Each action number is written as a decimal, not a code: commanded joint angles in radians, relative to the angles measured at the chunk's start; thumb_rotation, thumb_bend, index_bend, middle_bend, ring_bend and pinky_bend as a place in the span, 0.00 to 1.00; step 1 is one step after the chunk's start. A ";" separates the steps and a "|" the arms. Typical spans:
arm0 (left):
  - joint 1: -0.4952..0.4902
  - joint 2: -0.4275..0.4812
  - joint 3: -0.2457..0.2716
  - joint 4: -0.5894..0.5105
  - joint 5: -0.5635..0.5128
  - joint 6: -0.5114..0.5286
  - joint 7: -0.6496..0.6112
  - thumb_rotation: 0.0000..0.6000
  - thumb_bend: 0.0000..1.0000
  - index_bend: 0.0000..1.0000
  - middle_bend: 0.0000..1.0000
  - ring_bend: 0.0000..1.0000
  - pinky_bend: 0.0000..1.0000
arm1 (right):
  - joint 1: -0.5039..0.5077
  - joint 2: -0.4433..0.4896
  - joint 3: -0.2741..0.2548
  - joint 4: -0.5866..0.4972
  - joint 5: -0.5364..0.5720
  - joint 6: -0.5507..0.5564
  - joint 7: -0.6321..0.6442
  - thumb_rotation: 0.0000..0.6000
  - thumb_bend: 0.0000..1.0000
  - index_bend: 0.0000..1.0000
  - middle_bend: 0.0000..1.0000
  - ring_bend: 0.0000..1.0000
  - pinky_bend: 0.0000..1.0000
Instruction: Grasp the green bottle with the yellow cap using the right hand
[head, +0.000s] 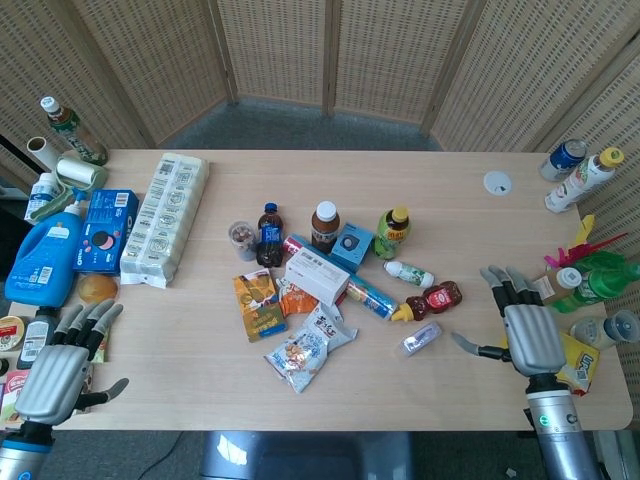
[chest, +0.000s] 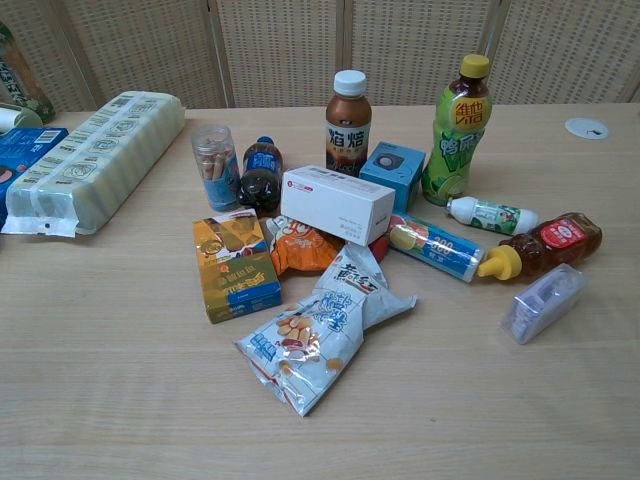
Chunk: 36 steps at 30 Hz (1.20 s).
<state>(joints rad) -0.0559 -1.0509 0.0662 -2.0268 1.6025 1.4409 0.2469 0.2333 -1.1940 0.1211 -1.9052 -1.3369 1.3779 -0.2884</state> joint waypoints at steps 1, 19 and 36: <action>-0.004 -0.002 -0.002 0.003 -0.005 -0.006 -0.003 1.00 0.22 0.07 0.03 0.00 0.00 | 0.021 -0.023 0.018 0.018 0.017 -0.027 0.033 0.45 0.03 0.00 0.11 0.00 0.02; -0.018 0.005 -0.015 0.003 -0.030 -0.024 -0.003 1.00 0.22 0.07 0.03 0.00 0.00 | 0.265 -0.262 0.208 0.339 0.189 -0.283 0.308 0.45 0.00 0.00 0.00 0.00 0.02; -0.030 0.009 -0.024 -0.012 -0.052 -0.036 0.017 1.00 0.22 0.07 0.03 0.00 0.00 | 0.440 -0.437 0.239 0.687 0.318 -0.487 0.305 0.45 0.00 0.00 0.00 0.00 0.02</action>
<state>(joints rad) -0.0849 -1.0414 0.0430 -2.0390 1.5513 1.4051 0.2632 0.6549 -1.6164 0.3564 -1.2438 -1.0348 0.9129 0.0125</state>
